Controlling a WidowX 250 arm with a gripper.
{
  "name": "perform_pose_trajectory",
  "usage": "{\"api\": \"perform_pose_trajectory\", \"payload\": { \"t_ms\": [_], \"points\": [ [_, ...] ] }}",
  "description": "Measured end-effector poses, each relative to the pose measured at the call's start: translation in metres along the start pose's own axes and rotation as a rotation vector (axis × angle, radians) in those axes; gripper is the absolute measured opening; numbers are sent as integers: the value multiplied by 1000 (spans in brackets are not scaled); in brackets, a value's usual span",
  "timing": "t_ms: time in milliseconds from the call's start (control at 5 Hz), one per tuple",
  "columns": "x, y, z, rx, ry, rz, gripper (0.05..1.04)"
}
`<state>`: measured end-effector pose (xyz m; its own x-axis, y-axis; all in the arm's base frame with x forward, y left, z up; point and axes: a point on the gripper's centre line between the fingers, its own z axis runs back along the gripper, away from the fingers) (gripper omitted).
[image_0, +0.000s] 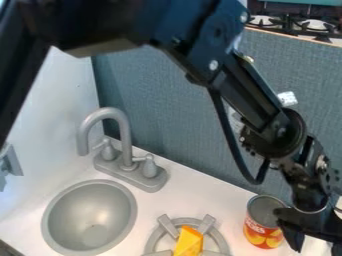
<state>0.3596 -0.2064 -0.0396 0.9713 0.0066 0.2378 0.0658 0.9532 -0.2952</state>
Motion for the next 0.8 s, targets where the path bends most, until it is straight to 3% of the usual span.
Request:
{"api": "perform_pose_trajectory", "payload": {
  "t_ms": [400,600,800],
  "points": [
    [21,27,-14,-22,-28,119,1000],
    [34,42,-26,-17,-15,162,1000],
    [54,64,-24,25,-14,178,1000]
  ]
}}
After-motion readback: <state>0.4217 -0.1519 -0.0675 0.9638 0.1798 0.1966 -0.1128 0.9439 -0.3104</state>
